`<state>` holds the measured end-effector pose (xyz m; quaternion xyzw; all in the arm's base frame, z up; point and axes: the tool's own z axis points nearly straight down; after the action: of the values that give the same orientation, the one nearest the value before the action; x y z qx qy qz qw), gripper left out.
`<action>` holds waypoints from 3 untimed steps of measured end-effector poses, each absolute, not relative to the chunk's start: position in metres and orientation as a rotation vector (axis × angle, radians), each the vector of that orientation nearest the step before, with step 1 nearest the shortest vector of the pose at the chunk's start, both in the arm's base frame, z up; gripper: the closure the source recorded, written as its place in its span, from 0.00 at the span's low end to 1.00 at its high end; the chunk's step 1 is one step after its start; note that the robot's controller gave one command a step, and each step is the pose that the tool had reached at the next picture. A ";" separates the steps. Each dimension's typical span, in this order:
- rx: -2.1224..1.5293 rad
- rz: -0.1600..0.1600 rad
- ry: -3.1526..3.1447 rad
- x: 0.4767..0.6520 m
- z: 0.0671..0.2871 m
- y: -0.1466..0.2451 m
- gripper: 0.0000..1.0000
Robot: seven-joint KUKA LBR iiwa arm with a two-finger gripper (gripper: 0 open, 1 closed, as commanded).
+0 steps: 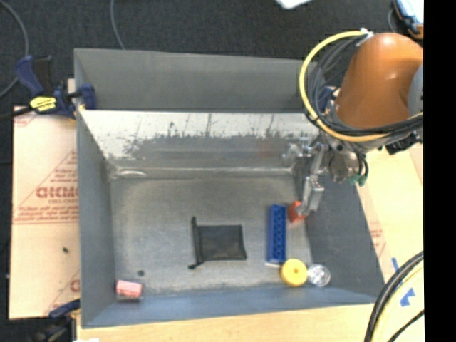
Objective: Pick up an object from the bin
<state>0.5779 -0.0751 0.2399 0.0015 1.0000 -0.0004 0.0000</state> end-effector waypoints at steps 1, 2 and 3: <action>-0.066 -0.003 3.137 0.588 0.150 -0.068 0.00; -0.363 -0.003 3.118 0.560 0.109 -0.098 0.00; 0.155 -0.002 3.130 0.589 0.108 -0.109 0.00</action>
Offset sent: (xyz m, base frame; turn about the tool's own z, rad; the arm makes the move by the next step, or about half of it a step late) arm -0.0186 -0.0217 -0.1316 -0.2349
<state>0.5893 -0.1088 0.1083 0.0494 0.9988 -0.0008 0.0041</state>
